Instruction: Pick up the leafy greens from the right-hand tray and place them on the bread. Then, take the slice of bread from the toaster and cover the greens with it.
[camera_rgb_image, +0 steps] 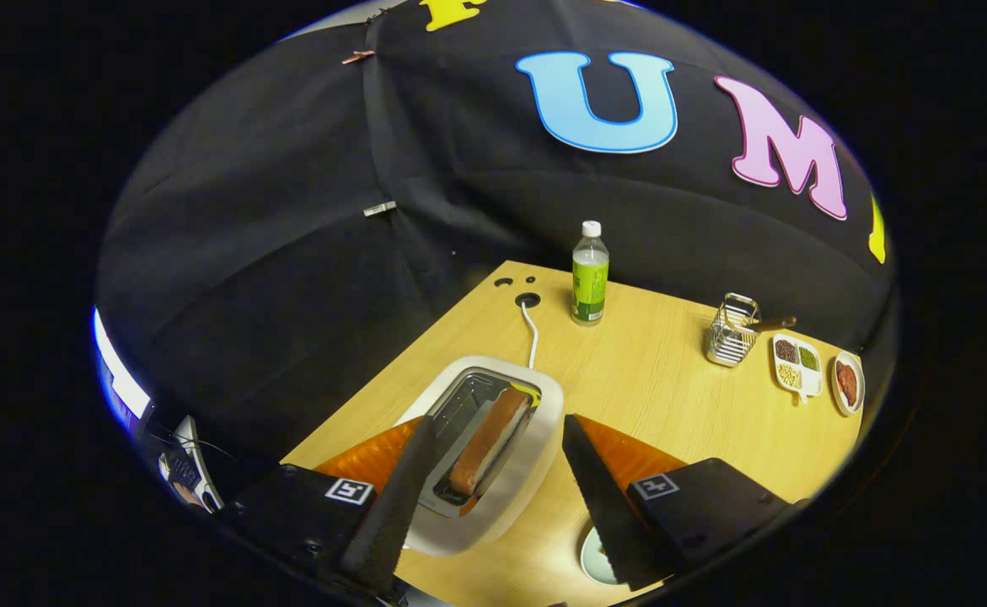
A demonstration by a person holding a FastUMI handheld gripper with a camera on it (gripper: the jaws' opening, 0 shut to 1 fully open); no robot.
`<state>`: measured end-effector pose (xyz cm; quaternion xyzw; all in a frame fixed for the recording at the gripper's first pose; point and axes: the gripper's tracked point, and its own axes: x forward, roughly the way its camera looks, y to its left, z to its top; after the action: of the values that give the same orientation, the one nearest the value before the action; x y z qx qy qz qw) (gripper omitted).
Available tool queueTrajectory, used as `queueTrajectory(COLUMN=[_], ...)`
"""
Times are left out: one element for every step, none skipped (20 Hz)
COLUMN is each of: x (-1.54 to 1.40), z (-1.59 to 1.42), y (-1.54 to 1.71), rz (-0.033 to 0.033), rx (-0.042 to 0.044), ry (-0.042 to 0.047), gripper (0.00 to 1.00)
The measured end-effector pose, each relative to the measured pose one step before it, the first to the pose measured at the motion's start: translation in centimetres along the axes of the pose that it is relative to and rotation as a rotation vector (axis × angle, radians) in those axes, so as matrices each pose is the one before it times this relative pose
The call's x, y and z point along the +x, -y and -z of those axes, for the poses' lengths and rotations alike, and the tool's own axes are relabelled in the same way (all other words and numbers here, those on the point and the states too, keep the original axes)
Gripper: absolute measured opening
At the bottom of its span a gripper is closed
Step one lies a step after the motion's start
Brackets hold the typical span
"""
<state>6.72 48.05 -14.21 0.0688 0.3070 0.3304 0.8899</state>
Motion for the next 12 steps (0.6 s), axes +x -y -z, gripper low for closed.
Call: queueTrajectory(x=[0.573,0.41,0.366,0.273,0.196,0.231,0.06,-0.239,-0.2,-0.31,-0.508,-0.518], z=[0.242,0.402,0.103,0.158,0.171,0.175,-0.014,-0.096,0.076,-0.115,-0.384,-0.499], y=[0.101,0.034,-0.073,-0.13,-0.286,-0.465,-0.041,0.3,-0.088,-0.544,-0.209,-0.054], rz=[0.00752,0.0049,0.00303,-0.00454,-0.0106,-0.0197,-0.00364,0.00792,-0.00179,-0.01358,-0.00341,-0.00671], rx=[0.01097,0.01175,0.01188,0.00981,0.00694,0.00297,-0.00302,-0.0022,-0.00482,-0.00131,0.0012,0.00695], ry=[-0.0115,-0.00972,-0.00846,-0.00674,-0.00803,-0.005,-0.00004,0.00856,0.00335,0.00586,0.01504,0.01799], gripper=[0.89,0.85,0.82,0.76,0.62,0.47,0.33,0.23,0.13,0.13,0.1,0.1])
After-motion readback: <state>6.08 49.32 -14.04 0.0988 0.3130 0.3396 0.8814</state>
